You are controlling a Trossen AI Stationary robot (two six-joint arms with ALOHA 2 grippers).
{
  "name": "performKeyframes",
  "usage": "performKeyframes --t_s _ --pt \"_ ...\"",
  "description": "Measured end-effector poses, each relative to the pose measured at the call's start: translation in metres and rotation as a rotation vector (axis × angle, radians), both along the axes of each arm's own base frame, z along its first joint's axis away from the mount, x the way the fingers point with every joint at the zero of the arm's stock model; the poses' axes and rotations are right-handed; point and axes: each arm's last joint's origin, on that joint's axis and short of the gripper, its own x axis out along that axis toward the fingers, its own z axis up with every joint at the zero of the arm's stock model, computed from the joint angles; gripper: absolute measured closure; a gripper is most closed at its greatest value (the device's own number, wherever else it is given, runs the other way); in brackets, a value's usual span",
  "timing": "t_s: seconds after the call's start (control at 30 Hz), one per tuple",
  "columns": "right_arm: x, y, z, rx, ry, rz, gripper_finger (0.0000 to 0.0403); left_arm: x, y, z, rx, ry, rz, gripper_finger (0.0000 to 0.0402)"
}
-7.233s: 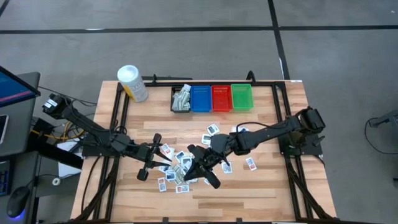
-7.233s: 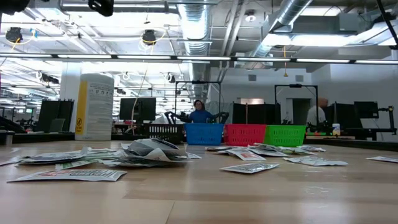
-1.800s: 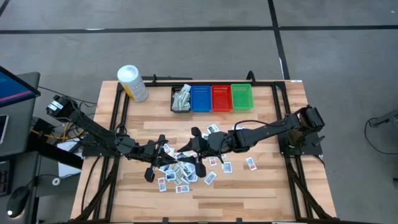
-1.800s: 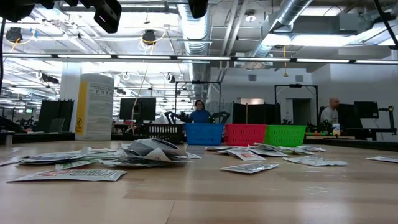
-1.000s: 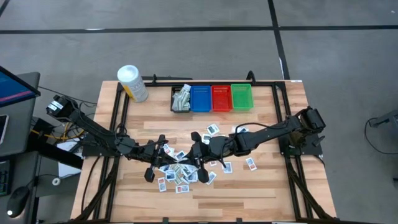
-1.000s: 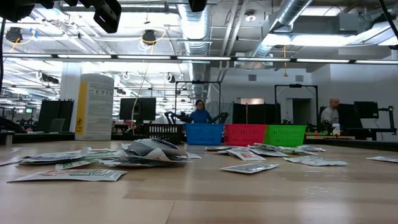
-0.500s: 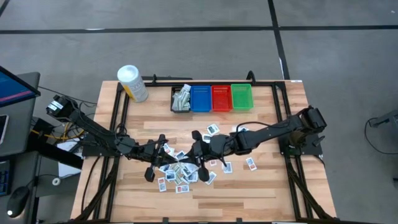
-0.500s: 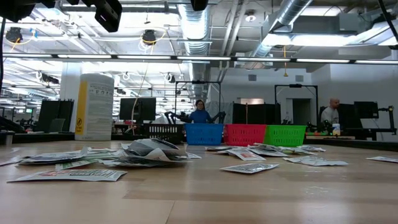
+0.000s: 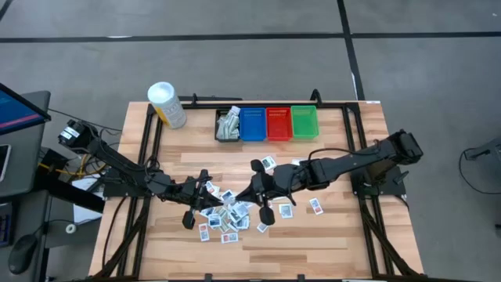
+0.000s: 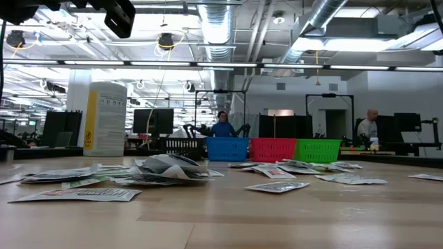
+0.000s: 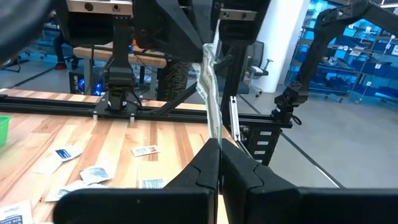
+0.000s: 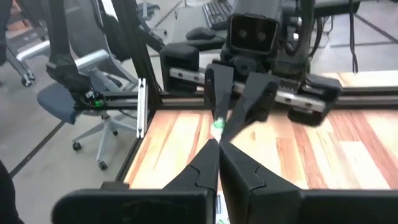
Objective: Pick & Place First Aid Supplies
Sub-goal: Put the green bandage pack in the black bin
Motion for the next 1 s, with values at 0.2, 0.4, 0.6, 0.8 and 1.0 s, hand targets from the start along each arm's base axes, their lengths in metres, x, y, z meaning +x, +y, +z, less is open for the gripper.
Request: performKeyframes --t_s 0.2,0.4,0.6,0.8,1.0 --pt "-0.012 -0.004 0.009 -0.01 0.035 -0.002 0.0395 0.0 0.0 0.0 0.0 0.001 0.0 0.0396" --pt "-0.025 -0.008 0.021 -0.015 0.045 -0.008 0.0395 0.0 0.0 0.0 0.007 0.001 0.006 0.0396" --pt "-0.038 -0.015 0.028 -0.058 0.076 -0.097 0.0395 0.001 0.003 0.0 0.008 0.002 0.109 0.0396" --pt "-0.043 -0.026 0.028 -0.098 0.117 -0.124 0.0395 0.004 0.015 0.0 0.005 0.004 0.317 0.0396" --pt "-0.042 -0.045 0.018 -0.152 0.22 -0.165 0.0395 0.011 0.036 0.0 0.005 0.005 0.442 0.0396"
